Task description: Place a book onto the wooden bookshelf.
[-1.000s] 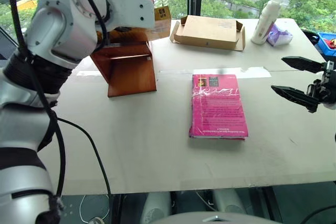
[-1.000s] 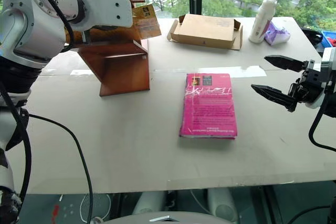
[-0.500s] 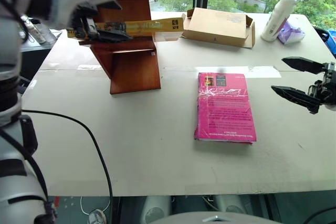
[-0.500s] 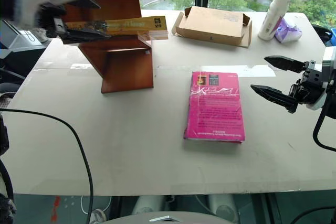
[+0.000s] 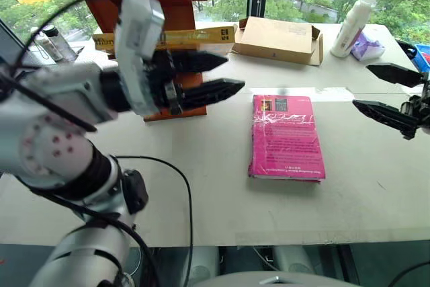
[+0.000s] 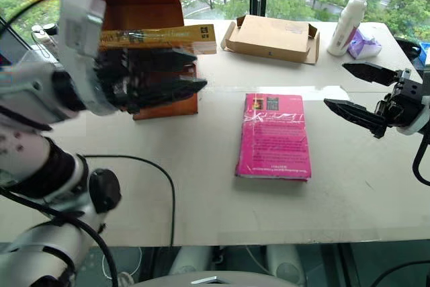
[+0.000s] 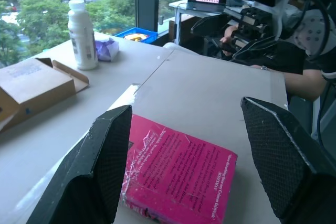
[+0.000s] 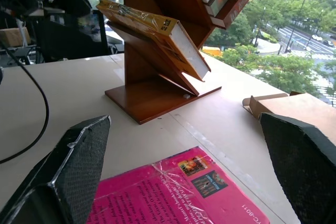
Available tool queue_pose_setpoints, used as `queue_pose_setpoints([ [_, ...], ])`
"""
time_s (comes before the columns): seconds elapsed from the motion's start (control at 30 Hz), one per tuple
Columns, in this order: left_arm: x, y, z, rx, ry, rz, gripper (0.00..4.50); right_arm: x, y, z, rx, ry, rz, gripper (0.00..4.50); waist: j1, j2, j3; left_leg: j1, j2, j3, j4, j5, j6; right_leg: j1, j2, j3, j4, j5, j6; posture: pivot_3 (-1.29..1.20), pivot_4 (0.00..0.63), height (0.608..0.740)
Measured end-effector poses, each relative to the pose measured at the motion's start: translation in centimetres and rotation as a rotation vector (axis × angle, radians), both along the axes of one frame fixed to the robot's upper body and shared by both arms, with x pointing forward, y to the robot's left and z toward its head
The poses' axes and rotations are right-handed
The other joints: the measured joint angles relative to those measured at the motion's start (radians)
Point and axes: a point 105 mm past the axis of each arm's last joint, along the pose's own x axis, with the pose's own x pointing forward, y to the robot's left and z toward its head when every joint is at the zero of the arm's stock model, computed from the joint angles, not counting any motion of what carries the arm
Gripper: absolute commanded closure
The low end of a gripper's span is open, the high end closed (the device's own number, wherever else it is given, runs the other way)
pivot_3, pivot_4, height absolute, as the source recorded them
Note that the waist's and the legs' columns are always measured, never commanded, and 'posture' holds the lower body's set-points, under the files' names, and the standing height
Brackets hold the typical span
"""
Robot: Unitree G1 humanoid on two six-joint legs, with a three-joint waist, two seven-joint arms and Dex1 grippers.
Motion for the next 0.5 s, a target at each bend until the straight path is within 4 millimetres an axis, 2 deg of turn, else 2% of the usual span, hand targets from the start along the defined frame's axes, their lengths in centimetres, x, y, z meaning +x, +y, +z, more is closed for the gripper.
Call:
queue_pose_setpoints([
  [0.27, 1.6, 1.9, -4.5, -0.071, 0.06, 0.146, 1.1, -1.7, 0.1, -0.3, 0.004, 0.017, -0.028, 0.0, 0.01, 0.0, -0.001, 0.001, -0.002, 0.0, 0.0, -0.001, 0.001, 0.001, -0.003, 0.0, -0.001, 0.0, 0.0, 0.0, 0.15, 0.733],
  [0.33, 2.1, 2.6, -6.2, -0.07, 0.105, 0.183, 1.1, -1.9, -0.2, -0.3, 0.01, 0.021, -0.051, 0.0, 0.01, -0.001, 0.0, 0.0, -0.002, 0.0, 0.0, -0.001, 0.001, 0.001, -0.003, 0.0, -0.001, 0.0, -0.001, 0.0, 0.15, 0.733],
  [0.37, 2.3, 4.2, -8.1, 0.009, 0.079, 0.23, 1.1, -2.4, -0.4, -0.5, 0.008, 0.025, -0.064, 0.0, 0.008, 0.001, -0.003, 0.002, -0.002, 0.001, -0.001, -0.001, 0.001, 0.002, -0.003, 0.001, -0.001, -0.002, -0.005, 0.0, 0.15, 0.733],
  [0.4, 2.6, 5.7, -10.5, 0.046, 0.135, 0.277, 1.1, -2.6, -1.0, -0.7, 0.014, 0.034, -0.099, 0.0, 0.005, 0.002, -0.003, 0.002, -0.001, 0.001, -0.002, -0.001, 0.001, 0.002, -0.003, 0.001, -0.001, -0.002, -0.005, 0.0, 0.15, 0.733],
  [0.5, 2.3, 6.8, -12.6, 0.133, 0.146, 0.276, 1.1, -3.1, -1.8, -1.5, -0.001, 0.066, -0.14, 0.0, 0.009, 0.001, -0.003, 0.001, -0.001, 0.0, -0.002, -0.001, 0.001, 0.001, -0.006, 0.001, -0.002, -0.002, -0.005, 0.0, 0.15, 0.733],
])
